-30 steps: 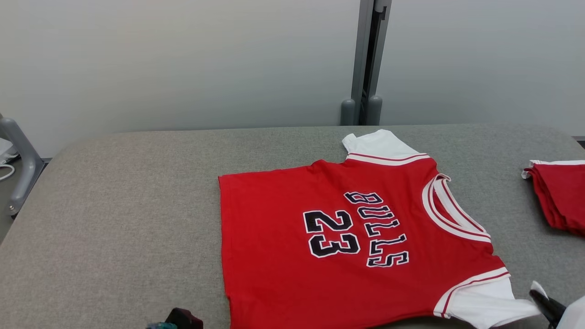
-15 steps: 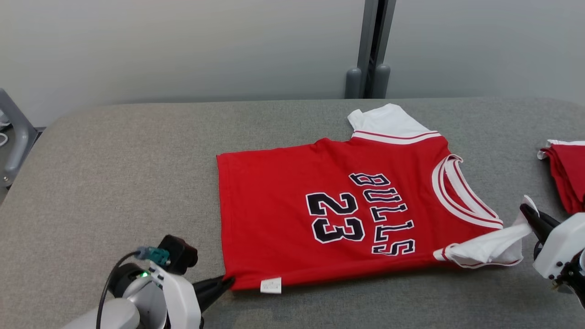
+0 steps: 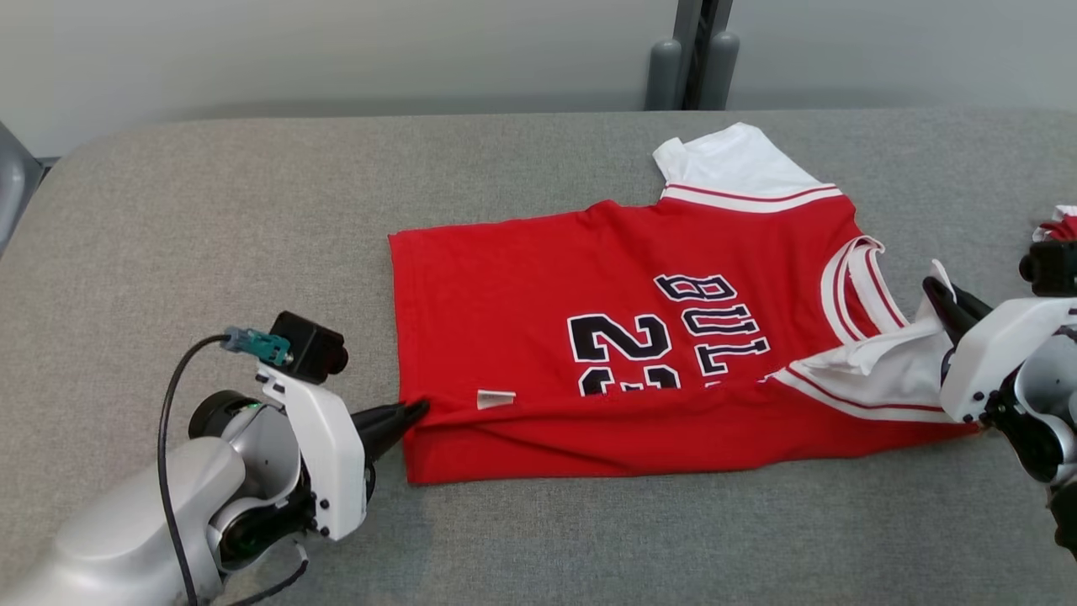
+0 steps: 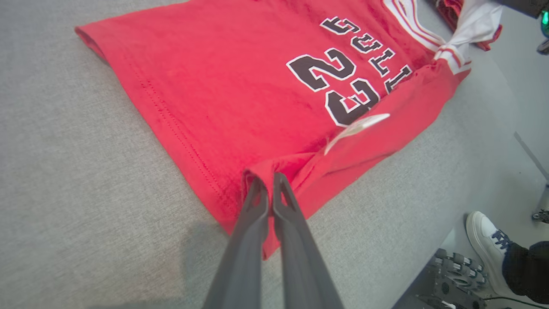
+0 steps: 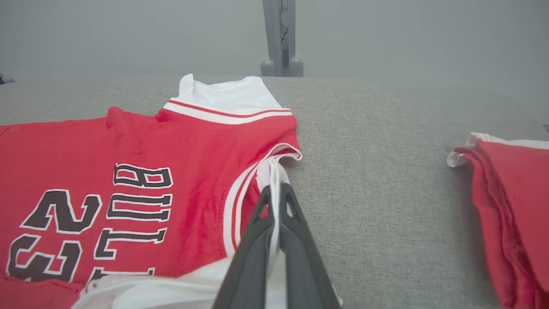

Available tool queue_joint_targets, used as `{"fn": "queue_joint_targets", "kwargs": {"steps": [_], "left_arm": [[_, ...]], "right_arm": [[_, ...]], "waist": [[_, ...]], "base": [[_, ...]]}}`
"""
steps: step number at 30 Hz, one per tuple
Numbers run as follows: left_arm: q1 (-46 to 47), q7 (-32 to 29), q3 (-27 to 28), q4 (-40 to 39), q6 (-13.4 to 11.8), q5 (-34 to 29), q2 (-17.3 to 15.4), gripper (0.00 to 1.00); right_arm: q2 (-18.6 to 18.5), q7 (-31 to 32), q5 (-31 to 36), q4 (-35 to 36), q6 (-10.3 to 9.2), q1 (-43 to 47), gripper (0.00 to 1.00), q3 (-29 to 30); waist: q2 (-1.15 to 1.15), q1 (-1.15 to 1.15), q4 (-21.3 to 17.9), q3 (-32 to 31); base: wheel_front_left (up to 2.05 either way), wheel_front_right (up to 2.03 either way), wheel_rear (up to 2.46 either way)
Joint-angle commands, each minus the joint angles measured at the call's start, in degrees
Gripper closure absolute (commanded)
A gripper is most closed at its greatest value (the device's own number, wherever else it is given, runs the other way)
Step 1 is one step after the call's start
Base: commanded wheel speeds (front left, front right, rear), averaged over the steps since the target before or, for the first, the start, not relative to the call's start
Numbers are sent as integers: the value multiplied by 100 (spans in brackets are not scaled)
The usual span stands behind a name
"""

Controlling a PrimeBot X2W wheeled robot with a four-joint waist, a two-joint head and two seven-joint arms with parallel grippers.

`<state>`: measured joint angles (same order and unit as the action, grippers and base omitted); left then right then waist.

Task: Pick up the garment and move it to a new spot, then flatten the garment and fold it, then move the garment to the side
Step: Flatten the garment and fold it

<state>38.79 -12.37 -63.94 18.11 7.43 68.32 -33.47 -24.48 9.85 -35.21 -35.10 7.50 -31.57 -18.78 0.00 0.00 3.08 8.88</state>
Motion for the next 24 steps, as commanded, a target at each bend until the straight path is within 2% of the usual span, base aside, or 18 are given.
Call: {"fn": "queue_joint_targets", "kwargs": {"steps": [1,16,24], "left_arm": [[140,-24,30,113,9,124,45,100],[705,15,-347,841,8,280,366,100],[822,148,-523,1110,9,330,515,100]], "right_arm": [[-53,-159,20,-156,-2,-192,100,-136],[-27,-1291,-284,-1362,-2,-1158,100,-1231],[5,-1688,-540,-1756,-2,-1397,100,-1567]], "waist": [[0,0,2,80],[0,0,29,414],[0,0,66,498]], "base": [[0,0,0],[0,0,0],[0,0,0]]}}
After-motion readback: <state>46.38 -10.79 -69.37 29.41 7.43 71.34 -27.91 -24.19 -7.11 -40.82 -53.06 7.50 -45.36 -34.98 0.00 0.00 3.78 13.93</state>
